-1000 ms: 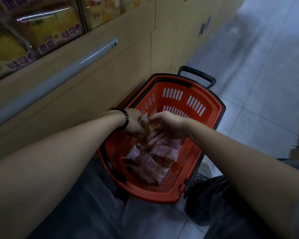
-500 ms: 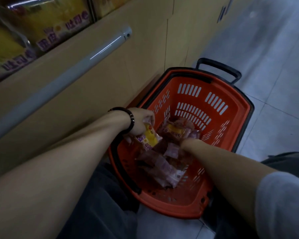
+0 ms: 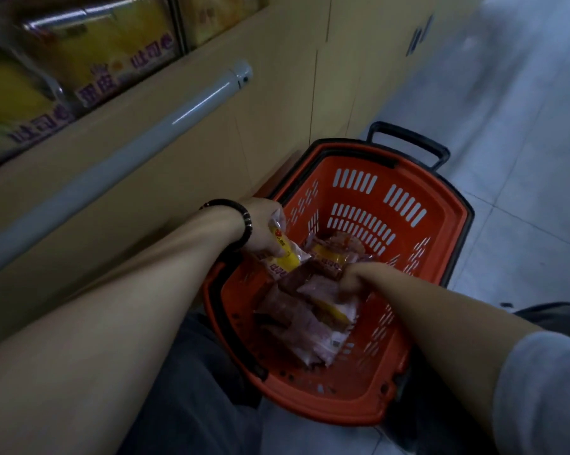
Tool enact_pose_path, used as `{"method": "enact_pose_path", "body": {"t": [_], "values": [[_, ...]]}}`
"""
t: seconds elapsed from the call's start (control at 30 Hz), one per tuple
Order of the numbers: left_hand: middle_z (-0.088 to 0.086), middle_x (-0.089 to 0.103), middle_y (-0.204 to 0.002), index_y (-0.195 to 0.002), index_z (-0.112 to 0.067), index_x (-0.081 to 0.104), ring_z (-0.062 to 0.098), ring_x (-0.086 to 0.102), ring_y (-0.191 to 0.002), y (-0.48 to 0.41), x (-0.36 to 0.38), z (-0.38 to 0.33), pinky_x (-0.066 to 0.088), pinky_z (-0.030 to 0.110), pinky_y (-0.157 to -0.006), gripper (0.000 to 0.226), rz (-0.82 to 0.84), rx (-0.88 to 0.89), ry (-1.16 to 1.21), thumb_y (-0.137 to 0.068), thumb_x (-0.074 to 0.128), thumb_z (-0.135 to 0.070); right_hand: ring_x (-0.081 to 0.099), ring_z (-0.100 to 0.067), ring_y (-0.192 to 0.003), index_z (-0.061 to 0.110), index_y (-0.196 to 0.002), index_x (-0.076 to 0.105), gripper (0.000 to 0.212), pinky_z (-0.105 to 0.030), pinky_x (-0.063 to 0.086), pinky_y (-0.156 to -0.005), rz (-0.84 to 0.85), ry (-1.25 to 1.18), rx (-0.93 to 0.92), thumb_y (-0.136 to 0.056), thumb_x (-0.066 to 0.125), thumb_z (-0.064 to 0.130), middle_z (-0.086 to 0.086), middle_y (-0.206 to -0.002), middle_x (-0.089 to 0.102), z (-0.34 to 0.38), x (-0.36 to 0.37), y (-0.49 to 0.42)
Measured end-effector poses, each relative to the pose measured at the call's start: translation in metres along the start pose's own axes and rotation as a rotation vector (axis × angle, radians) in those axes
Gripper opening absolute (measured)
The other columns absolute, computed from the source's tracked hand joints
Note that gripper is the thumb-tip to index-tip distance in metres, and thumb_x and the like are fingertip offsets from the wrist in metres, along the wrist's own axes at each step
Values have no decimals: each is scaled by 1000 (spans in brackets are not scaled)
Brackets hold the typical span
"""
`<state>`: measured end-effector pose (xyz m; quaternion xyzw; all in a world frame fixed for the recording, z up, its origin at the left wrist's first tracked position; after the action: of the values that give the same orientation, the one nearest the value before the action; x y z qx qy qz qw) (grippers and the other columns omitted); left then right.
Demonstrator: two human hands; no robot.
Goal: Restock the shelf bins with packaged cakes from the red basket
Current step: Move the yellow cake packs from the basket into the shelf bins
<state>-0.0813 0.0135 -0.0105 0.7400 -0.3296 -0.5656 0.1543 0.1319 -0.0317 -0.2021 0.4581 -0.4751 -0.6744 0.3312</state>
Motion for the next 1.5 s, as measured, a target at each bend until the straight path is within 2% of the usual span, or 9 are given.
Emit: {"method": "enact_pose_path", "body": {"t": [0.23, 0.5, 0.6, 0.73, 0.97, 1.1, 1.27, 1.37, 1.5], "values": [[-5, 61, -110, -105, -31, 58, 19, 63, -99, 10, -3, 12, 58, 38, -83, 37, -85, -54, 35, -80, 85, -37, 67, -36, -75, 0, -81, 73, 37, -44, 56, -80, 176, -692, -251, -94, 42, 15, -24, -89, 67, 4, -20, 99], [-3, 66, -98, -92, -31, 60, 16, 62, -88, 39, -14, 35, 47, 27, -63, 28, -259, -132, 126, -77, 83, -33, 66, -24, -54, 1, -72, 70, 46, -27, 55, -53, 238, -1068, -460, -94, 40, 28, -17, -70, 67, -17, -28, 177], [1, 69, -82, -83, -18, 63, 16, 61, -66, 51, -15, 37, 43, 23, -54, 37, -235, -143, 253, -79, 79, -51, 63, -27, -66, 5, -89, 60, 31, -33, 55, -66, 266, -1133, -571, -88, 52, 35, -17, -80, 64, -14, -34, 204], [35, 51, -65, -84, 14, 60, 31, 53, -63, 78, -8, 13, 43, 35, -62, 108, -158, 101, 683, -73, 53, -93, 60, -24, -66, 8, -90, 55, 33, -33, 55, -69, 271, -1055, -677, -74, 68, 34, -14, -81, 58, 8, -26, 242], [12, 78, -110, -119, -8, 67, 31, 75, -103, 153, -7, -23, 57, 53, -98, 86, -298, 242, 968, -56, 96, -59, 68, -28, -75, 9, -115, 72, 52, -37, 56, -70, 379, -934, -824, -87, 72, 53, -17, -97, 70, 43, -12, 284], [1, 78, -97, -114, -12, 59, 11, 77, -85, 203, -33, -24, 62, 28, -67, 64, -495, 211, 918, -64, 94, -31, 64, -40, -101, 7, -142, 61, 98, -47, 51, -89, 340, -787, -834, -91, 36, 87, -32, -132, 61, 45, -19, 319], [-9, 76, -95, -108, -29, 56, 6, 75, -82, 273, -85, -33, 65, 34, -67, 72, -809, 211, 665, -52, 93, -55, 71, -39, -110, 10, -132, 65, 67, -57, 54, -103, -283, -435, -1082, -79, 88, 45, -20, -121, 72, 64, -39, 407], [-13, 74, -95, -105, -40, 53, 6, 73, -81, 305, -115, -36, 64, 37, -66, 76, -924, 191, 537, -46, 89, -72, 78, -20, -89, 31, -116, 70, 44, -40, 65, -80, -712, -278, -1175, -79, 91, 25, -4, -109, 74, 91, -50, 460], [-14, 69, -91, -109, -42, 50, 4, 67, -78, 348, -157, -33, 53, 21, -59, 81, -1101, 175, 386, -45, 90, -72, 76, -27, -78, 39, -115, 75, 44, -39, 64, -63, -912, -159, -1355, -79, 91, 20, 2, -116, 66, 127, -63, 507]]}}
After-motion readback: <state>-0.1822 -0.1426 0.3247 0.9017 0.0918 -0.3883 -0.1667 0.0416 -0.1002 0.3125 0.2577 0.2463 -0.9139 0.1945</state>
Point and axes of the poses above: each hand's wrist, its own y-axis away from the middle knuckle, its own x-axis out of the palm, z = x × y, the point moved 4 cm from there along -y, towards the middle knuckle
